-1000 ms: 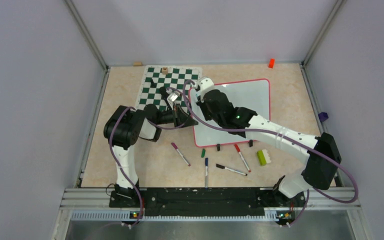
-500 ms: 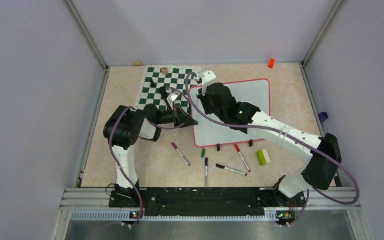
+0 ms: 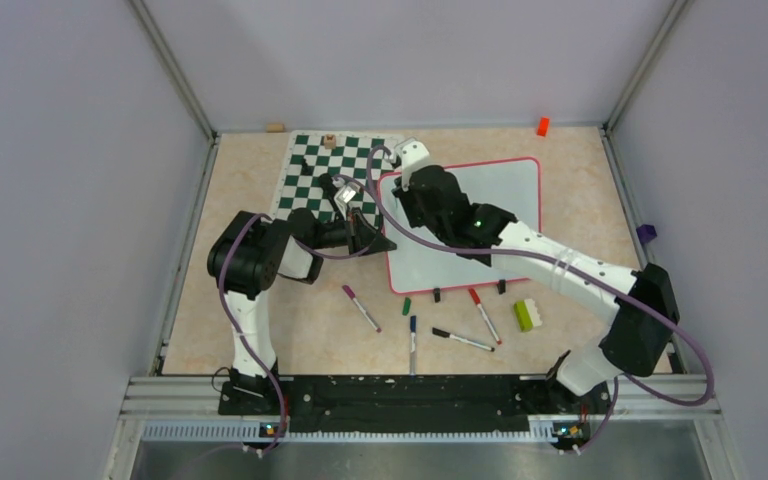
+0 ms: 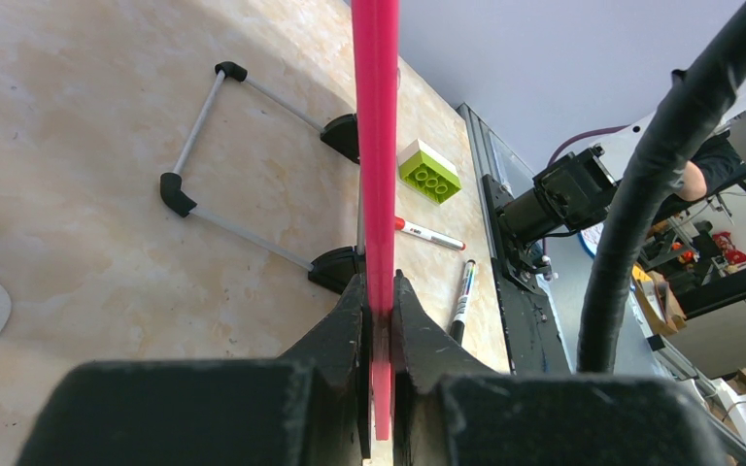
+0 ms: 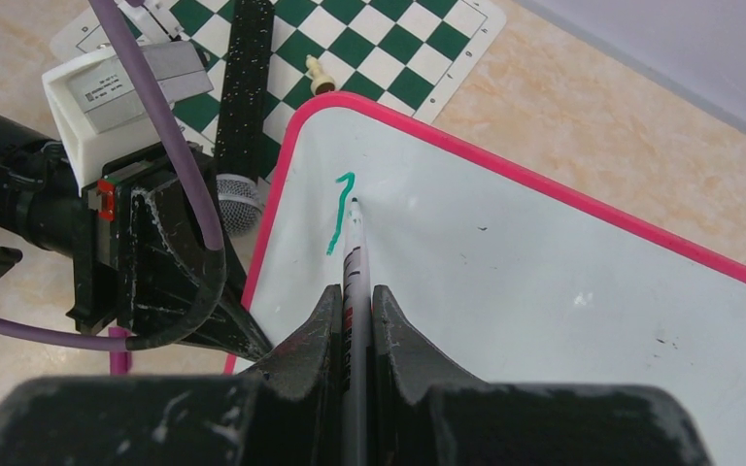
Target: Write a sentence on the whiteboard
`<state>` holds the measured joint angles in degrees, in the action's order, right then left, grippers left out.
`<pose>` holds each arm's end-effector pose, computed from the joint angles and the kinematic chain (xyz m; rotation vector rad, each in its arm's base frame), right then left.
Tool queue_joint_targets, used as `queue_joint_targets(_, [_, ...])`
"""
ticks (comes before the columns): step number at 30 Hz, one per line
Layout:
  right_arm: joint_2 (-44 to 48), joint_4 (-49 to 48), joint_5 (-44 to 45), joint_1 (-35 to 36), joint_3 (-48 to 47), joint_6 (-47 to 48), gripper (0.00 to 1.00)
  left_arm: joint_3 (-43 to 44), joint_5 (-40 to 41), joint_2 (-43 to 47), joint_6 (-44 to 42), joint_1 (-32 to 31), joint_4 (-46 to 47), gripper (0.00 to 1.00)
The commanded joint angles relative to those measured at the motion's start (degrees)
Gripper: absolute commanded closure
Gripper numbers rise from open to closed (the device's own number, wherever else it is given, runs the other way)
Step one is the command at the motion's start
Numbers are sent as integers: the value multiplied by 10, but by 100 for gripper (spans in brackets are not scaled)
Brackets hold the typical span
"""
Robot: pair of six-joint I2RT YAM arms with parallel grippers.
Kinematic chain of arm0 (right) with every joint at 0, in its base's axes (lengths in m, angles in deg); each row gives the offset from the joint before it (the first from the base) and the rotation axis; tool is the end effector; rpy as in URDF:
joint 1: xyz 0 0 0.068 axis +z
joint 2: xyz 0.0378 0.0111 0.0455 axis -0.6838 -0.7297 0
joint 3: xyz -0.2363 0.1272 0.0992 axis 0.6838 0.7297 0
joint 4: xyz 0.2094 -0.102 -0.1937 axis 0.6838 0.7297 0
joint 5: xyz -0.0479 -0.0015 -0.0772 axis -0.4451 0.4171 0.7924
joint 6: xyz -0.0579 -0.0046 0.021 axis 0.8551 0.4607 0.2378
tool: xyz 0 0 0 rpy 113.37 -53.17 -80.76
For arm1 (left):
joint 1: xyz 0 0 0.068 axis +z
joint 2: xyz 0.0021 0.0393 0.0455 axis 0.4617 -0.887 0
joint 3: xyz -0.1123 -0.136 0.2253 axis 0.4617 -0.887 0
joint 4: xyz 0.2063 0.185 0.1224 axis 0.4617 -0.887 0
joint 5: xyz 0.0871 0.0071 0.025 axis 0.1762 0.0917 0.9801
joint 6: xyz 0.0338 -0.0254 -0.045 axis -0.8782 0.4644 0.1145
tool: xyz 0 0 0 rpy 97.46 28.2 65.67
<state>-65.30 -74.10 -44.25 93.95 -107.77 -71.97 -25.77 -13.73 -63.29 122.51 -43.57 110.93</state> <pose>0.2679 0.3001 0.3470 -0.5862 1.9013 0.1950 0.3383 -0.1426 0.1099 0.6581 1.6645 -1.7093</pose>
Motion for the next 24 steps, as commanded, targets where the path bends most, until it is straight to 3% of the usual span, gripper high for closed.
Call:
queue_joint_targets(1, [-11,-24,6,-5,-37,8,100,1,-32,18,-19,-12,61,100])
queue_joint_targets(24, [-15,9,77,-6,-46,13,100,0,-31,19,-20,-13,61,100])
